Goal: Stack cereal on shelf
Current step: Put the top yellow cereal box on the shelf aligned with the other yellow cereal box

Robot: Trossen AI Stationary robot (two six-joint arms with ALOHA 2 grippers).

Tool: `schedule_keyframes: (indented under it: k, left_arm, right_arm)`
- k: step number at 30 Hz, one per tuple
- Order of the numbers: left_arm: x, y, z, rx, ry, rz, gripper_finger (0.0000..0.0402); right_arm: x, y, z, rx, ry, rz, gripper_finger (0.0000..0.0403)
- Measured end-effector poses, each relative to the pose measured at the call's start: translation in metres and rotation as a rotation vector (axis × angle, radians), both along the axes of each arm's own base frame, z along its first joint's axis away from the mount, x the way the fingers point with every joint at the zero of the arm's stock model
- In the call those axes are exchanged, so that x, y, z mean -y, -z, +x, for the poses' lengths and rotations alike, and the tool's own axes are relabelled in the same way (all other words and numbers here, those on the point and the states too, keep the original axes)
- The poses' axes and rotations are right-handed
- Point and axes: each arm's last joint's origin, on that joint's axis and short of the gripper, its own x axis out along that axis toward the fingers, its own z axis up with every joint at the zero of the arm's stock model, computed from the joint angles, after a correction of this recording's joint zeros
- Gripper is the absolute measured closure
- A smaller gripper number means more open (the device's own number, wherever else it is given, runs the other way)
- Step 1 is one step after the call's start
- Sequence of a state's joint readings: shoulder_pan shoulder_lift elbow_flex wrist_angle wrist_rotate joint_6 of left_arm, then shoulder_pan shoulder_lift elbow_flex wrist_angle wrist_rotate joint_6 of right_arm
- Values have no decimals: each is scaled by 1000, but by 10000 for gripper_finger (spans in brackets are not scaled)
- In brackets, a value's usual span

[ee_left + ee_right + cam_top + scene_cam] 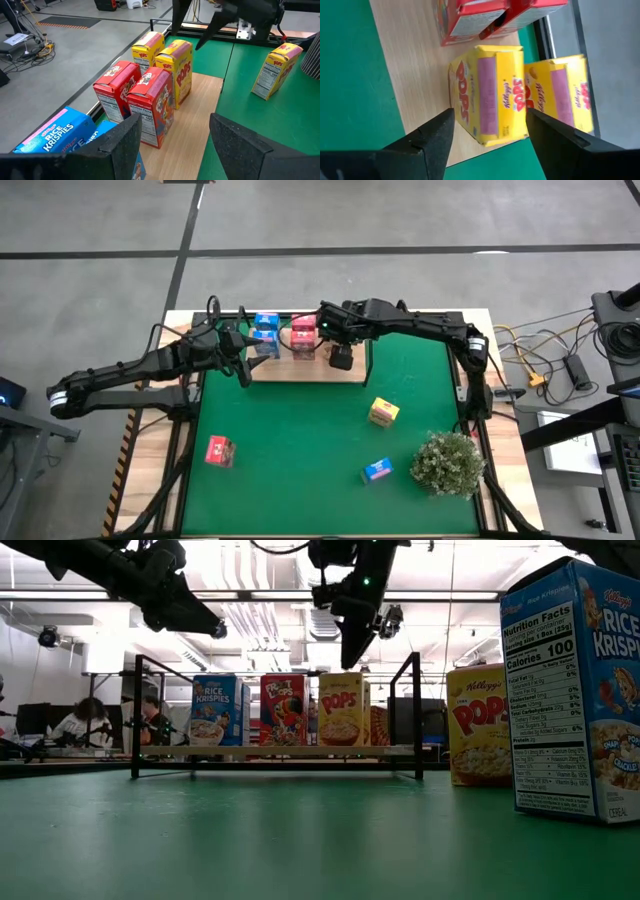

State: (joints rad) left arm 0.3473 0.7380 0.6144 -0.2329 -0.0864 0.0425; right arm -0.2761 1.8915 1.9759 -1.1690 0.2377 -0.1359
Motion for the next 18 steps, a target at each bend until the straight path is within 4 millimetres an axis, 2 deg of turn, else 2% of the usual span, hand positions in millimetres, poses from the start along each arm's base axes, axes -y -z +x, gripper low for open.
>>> schedule_keyframes:
  k: [5, 8, 18]
  left_arm:
    - [0, 0, 0, 0, 0, 0, 184]
    - [0, 0, 0, 0, 0, 0, 184]
    - [0, 0, 0, -6, 1, 2, 184]
  right_arm:
    - [-3, -13, -1, 54, 20, -3, 185]
    - [-2, -18, 4, 123, 10, -25, 210]
    - [3, -17, 21, 258, -53, -100, 364]
